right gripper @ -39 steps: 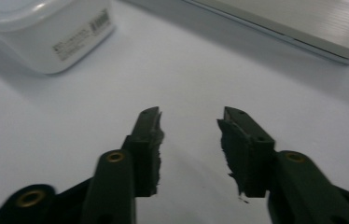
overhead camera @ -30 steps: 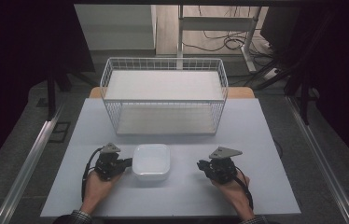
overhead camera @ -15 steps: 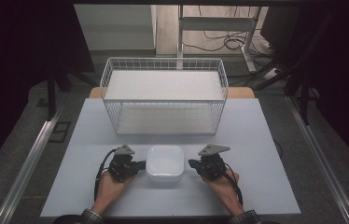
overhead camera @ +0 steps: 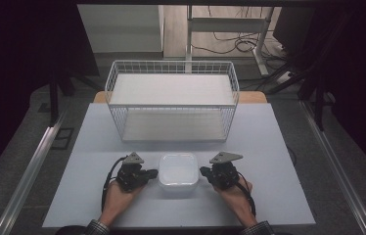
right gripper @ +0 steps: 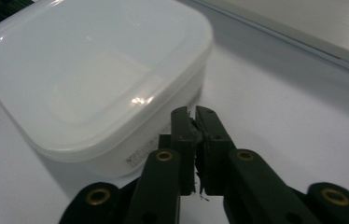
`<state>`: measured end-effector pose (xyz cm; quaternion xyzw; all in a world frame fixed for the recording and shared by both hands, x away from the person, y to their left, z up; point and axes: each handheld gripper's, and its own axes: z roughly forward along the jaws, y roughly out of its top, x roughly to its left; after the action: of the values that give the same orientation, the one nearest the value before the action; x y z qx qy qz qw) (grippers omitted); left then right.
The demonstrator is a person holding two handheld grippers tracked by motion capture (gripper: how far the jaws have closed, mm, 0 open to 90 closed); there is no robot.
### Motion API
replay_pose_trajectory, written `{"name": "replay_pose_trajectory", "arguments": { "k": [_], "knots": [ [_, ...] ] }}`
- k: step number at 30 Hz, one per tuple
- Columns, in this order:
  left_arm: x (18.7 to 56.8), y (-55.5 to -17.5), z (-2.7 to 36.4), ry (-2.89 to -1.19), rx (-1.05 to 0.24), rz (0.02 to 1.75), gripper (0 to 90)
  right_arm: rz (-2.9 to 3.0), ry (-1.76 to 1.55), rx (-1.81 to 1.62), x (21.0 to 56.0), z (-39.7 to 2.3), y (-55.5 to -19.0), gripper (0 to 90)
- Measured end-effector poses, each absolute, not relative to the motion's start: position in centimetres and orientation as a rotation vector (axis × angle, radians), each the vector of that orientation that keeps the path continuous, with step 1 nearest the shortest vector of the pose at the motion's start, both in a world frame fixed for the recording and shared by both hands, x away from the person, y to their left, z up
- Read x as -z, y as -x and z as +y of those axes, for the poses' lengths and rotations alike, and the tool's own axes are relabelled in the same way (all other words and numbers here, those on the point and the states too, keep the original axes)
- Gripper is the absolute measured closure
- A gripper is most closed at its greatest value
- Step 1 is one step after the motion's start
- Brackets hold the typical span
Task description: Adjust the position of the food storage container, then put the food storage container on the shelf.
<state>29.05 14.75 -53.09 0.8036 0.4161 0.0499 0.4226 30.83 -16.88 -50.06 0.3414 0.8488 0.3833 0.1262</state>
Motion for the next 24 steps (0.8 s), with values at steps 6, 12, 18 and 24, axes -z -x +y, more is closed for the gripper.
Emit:
{"name": "replay_pose_trajectory", "arguments": {
  "k": [6,12,18,24],
  "knots": [
    [52.8,-28.6,15.6,-1.98,-0.15,1.017,58.0,2.443,-1.0,-1.127,49.6,-18.4,-30.8,69.3],
    [52.9,-28.0,16.2,-1.973,-0.132,0.992,33.4,2.418,-0.968,-1.138,49.7,-19.5,-30.6,44.7],
    [53.2,-27.8,16.1,-2.008,-0.118,0.952,25.0,2.429,-0.978,-1.128,50.3,-20.0,-30.7,31.1],
    [53.3,-27.8,16.1,-2.021,-0.128,0.932,16.3,2.409,-0.994,-1.154,50.2,-20.3,-30.8,24.8]
  ]
}}
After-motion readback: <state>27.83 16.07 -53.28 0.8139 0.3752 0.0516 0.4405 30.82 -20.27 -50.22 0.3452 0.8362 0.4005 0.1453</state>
